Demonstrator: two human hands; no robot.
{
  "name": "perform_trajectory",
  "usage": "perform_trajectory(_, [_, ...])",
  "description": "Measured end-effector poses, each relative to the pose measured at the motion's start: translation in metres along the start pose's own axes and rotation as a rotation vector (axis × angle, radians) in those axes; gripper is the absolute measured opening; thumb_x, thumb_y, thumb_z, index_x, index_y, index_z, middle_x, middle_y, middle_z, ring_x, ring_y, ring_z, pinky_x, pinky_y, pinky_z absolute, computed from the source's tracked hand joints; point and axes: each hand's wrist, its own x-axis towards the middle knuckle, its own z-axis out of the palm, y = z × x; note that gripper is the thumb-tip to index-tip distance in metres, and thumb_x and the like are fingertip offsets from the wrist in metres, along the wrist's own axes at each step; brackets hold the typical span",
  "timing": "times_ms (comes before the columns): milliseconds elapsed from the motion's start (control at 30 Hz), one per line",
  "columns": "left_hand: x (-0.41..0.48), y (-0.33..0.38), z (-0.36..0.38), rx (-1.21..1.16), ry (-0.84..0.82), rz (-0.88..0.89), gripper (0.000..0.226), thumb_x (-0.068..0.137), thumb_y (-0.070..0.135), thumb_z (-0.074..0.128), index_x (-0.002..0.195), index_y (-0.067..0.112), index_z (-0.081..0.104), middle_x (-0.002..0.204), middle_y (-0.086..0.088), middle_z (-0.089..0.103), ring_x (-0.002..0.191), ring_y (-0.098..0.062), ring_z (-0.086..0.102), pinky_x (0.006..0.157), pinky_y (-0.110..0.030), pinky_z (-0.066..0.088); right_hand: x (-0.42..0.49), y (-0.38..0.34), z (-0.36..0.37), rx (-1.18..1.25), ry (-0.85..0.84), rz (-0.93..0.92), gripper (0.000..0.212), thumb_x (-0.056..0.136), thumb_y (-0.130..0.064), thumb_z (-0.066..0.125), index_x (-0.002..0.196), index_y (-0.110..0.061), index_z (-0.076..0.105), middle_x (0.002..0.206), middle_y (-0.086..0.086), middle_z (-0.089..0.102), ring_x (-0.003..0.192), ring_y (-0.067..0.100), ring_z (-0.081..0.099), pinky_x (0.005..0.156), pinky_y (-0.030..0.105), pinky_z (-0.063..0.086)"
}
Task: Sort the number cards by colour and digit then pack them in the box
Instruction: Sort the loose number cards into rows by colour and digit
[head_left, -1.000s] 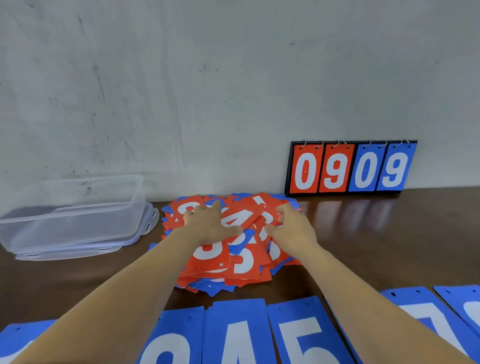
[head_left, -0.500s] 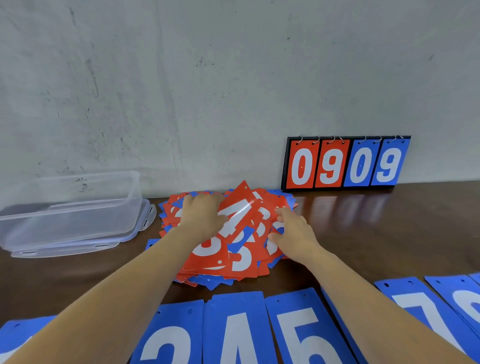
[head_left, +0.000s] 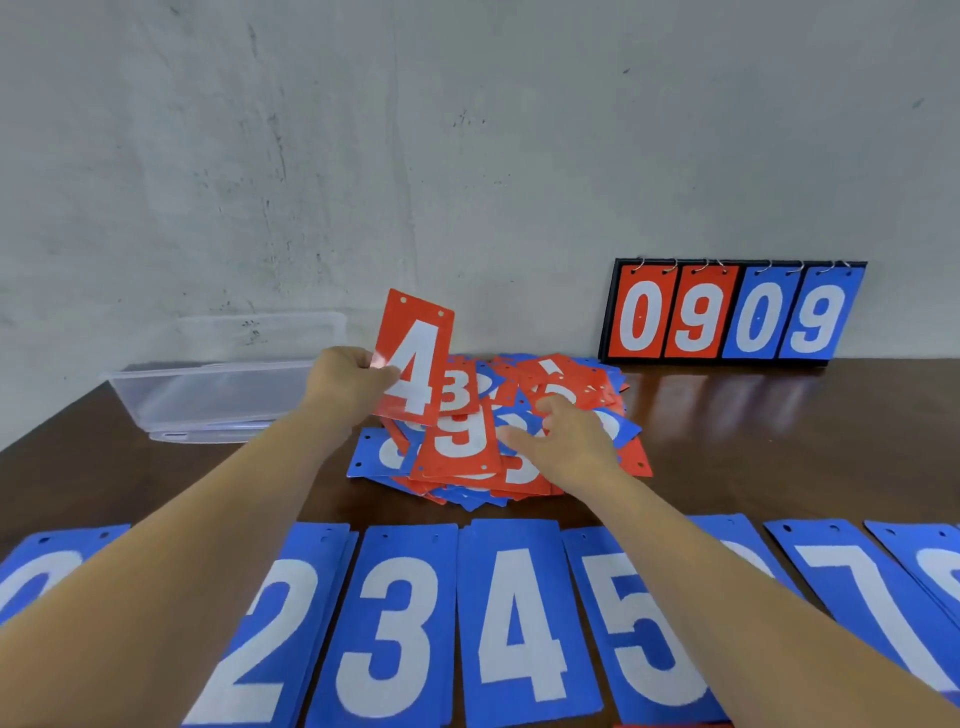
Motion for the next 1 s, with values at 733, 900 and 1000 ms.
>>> perform_trajectory(733, [-0.061,-0.019,-0.036,-0.025,-0.048,-0.148,0.021,0.093,0.025,0.063,0.108,0.011,0.063,0.101,-0.005,0.065,0.091,-0.022,0.063,0.077,-0.031,0.049,0.004,0.018,-0.022,0.039,0.0,0.327,0.017,0.088,-0.017,0.063,0.096,-0.01,0.051,0.098,0.006,0.059,0.082,0.022,0.055,0.065,0.03,0.043])
perform_trajectory(900, [-0.07,-0.008,-0.031,-0.08,-0.097,-0.122,0.017,0.093,0.02,0.064,0.106,0.01,0.063,0.098,-0.004,0.064,0.079,-0.015,0.062,0.055,-0.02,0.043,-0.013,0.028,-0.058,0.41,0.266,0.232,0.01,0.085,-0.019,0.062,0.076,-0.016,0.06,0.089,0.006,0.067,0.085,0.024,0.064,0.08,0.039,0.056])
perform_trajectory(1000, [-0.076,-0.001,-0.029,-0.11,-0.127,-0.11,0.023,0.092,0.018,0.064,0.112,0.006,0.064,0.1,-0.004,0.065,0.086,-0.019,0.062,0.065,-0.023,0.047,-0.03,0.022,-0.078,0.622,0.345,0.097,0.005,0.09,-0.018,0.063,0.085,-0.017,0.062,0.087,-0.001,0.067,0.081,0.017,0.067,0.07,0.034,0.059])
